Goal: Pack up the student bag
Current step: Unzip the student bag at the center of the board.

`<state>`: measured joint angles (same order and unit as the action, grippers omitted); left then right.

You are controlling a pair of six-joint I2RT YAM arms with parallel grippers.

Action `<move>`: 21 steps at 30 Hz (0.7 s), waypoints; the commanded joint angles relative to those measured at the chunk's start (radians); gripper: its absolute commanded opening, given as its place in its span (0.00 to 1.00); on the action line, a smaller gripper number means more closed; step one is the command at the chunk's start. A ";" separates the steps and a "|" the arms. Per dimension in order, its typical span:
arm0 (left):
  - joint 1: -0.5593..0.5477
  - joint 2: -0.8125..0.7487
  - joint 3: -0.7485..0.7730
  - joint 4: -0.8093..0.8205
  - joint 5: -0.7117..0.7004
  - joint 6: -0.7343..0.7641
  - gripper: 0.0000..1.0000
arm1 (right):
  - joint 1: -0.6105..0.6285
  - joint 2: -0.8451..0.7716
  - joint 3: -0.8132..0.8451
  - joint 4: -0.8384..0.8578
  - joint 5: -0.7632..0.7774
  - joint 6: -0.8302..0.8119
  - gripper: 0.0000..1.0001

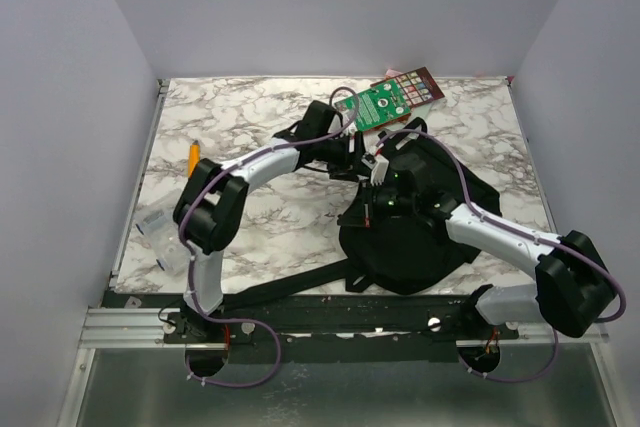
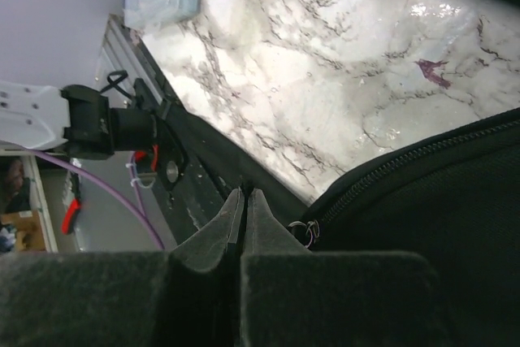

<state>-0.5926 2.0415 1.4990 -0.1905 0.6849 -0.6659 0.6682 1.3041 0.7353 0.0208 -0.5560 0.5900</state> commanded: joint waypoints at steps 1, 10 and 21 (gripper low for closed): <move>0.021 -0.233 -0.178 -0.172 -0.200 0.098 0.67 | -0.005 0.017 0.015 0.020 -0.021 -0.067 0.00; -0.026 -0.359 -0.471 0.069 0.029 -0.051 0.63 | -0.004 -0.039 -0.013 -0.012 -0.054 -0.145 0.01; -0.034 -0.181 -0.245 -0.044 -0.043 0.056 0.03 | -0.004 -0.067 -0.021 -0.124 -0.023 -0.210 0.01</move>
<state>-0.6628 1.8256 1.1404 -0.1867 0.6727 -0.6937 0.6659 1.2743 0.7334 -0.0479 -0.5877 0.4171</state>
